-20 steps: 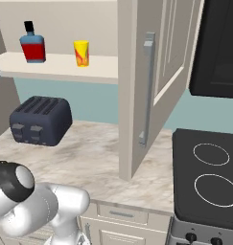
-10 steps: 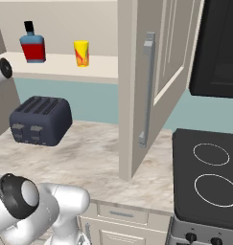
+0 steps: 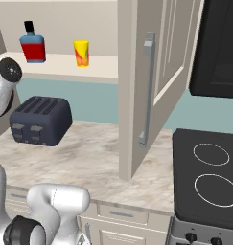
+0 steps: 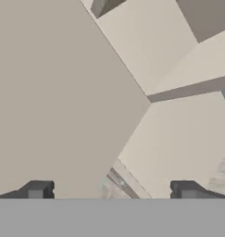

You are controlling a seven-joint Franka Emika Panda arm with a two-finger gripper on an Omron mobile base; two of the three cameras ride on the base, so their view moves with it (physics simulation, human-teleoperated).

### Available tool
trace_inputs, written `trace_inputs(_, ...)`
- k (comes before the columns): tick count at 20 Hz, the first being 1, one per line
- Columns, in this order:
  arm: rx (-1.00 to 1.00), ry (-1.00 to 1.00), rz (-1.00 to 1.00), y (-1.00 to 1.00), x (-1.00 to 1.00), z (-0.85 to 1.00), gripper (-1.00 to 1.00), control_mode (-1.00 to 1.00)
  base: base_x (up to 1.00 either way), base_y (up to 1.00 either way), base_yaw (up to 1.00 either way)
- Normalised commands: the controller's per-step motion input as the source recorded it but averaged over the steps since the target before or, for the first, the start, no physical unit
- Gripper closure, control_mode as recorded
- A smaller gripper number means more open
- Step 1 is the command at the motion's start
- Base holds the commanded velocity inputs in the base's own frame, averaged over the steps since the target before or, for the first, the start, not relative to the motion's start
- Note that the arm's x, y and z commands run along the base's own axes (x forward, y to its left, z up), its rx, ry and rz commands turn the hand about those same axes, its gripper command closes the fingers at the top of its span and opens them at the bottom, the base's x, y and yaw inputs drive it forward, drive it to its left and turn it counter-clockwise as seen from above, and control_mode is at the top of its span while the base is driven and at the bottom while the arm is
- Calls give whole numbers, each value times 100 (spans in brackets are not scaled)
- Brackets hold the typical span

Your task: Open the cabinet directly in front. Then move the liquor and the cup to the dining counter with the jar on it.

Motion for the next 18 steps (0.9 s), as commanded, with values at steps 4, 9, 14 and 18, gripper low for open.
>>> trace_inputs(4,-23,0,-40,-100,-20,2,-100,-100,0,0,0)
trace_inputs(9,-23,0,-41,-100,-13,0,-100,-100,0,0,0)
trace_inputs(14,-20,0,-35,-100,-2,0,-100,-100,0,0,0)
trace_inputs(18,-12,0,-28,-100,1,9,-100,-100,0,0,0)
